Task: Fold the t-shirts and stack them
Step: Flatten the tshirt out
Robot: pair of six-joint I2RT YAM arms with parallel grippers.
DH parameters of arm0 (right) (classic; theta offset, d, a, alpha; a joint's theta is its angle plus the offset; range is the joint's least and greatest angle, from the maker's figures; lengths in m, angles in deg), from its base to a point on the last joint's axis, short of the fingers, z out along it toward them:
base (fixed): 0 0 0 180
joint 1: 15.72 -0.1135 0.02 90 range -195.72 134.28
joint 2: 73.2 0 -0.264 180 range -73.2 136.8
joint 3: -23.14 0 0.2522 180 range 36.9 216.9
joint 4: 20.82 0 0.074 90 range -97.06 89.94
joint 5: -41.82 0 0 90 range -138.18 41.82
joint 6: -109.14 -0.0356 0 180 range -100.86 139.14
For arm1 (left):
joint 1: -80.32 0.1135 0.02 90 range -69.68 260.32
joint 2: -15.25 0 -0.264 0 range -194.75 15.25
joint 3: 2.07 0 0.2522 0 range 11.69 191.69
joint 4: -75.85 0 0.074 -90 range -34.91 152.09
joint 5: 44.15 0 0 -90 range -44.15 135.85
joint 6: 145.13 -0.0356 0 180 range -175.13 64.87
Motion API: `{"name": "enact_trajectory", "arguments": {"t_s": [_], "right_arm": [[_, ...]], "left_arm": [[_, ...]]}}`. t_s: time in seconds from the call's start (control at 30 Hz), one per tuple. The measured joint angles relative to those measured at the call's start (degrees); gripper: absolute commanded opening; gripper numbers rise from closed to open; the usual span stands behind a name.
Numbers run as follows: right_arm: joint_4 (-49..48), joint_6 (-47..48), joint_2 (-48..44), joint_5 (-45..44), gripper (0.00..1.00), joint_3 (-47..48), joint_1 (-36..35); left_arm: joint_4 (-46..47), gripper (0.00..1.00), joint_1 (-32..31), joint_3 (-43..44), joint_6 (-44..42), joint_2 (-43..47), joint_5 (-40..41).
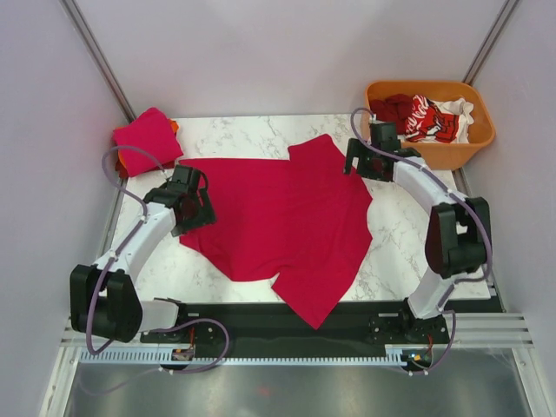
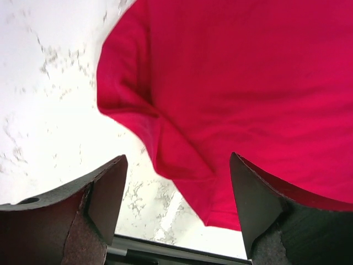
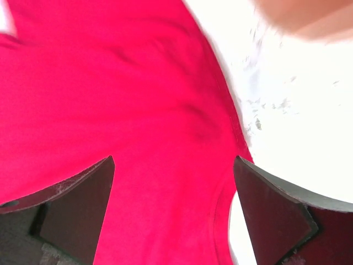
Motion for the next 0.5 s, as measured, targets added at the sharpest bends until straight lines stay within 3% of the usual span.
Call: {"name": "enact_trajectory", "arguments": {"t_s": [0.27,0.5], "right_arm": [[-1.7,-0.6,-16.6,3.7,0.98,-5.1,-0.8],[-0.7,-0.6,-19.0,7.5,0.98,-10.1,-1.8]], "left_arm": [[-1.1,0.67,-0.9,-6.9,4.7,0.3,3.9],[0.0,0.65,-0.9,-6.9,7.2,-2.8,7.4]]}}
